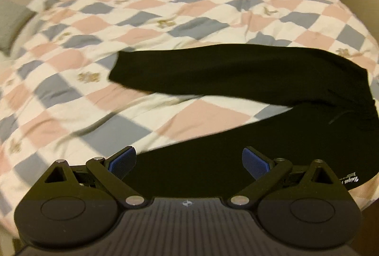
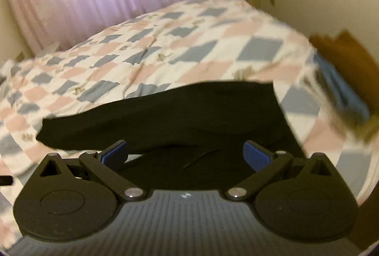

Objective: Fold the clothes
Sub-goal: 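Reach both grippers to the black sweatpants and close them on the fabric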

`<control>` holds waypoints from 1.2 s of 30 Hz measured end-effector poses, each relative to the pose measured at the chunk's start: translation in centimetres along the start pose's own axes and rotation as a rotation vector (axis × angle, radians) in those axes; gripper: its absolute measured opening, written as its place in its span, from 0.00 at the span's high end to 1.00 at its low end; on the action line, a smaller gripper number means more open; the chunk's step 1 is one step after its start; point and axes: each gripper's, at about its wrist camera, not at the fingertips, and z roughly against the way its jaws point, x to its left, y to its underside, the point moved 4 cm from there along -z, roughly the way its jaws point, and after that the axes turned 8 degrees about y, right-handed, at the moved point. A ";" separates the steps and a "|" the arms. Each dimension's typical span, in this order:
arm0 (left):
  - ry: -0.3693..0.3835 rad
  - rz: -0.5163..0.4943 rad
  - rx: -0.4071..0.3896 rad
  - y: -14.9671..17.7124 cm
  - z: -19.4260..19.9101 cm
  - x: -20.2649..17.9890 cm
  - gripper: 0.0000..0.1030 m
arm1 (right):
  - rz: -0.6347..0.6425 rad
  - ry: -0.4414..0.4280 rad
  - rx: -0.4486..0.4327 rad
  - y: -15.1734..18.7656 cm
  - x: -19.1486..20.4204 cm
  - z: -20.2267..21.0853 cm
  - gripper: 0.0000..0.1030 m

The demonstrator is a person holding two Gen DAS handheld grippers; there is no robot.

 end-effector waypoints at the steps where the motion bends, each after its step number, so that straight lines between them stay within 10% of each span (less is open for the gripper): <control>1: 0.018 -0.009 0.003 -0.8 -0.7 0.4 0.04 | -0.022 0.011 0.008 0.1 0.3 -0.1 0.01; 14: 0.269 0.001 0.019 -6.8 -6.2 -0.3 0.03 | -0.117 0.011 0.147 0.6 1.7 -2.1 0.01; 28: 0.192 0.051 0.062 -8.5 -12.4 0.8 0.05 | 0.173 -0.132 0.404 -0.2 0.6 -13.7 0.01; 36: 0.178 -0.244 -0.035 -14.7 -21.0 0.4 0.19 | 0.358 -0.153 0.402 -5.8 -1.6 -24.9 0.08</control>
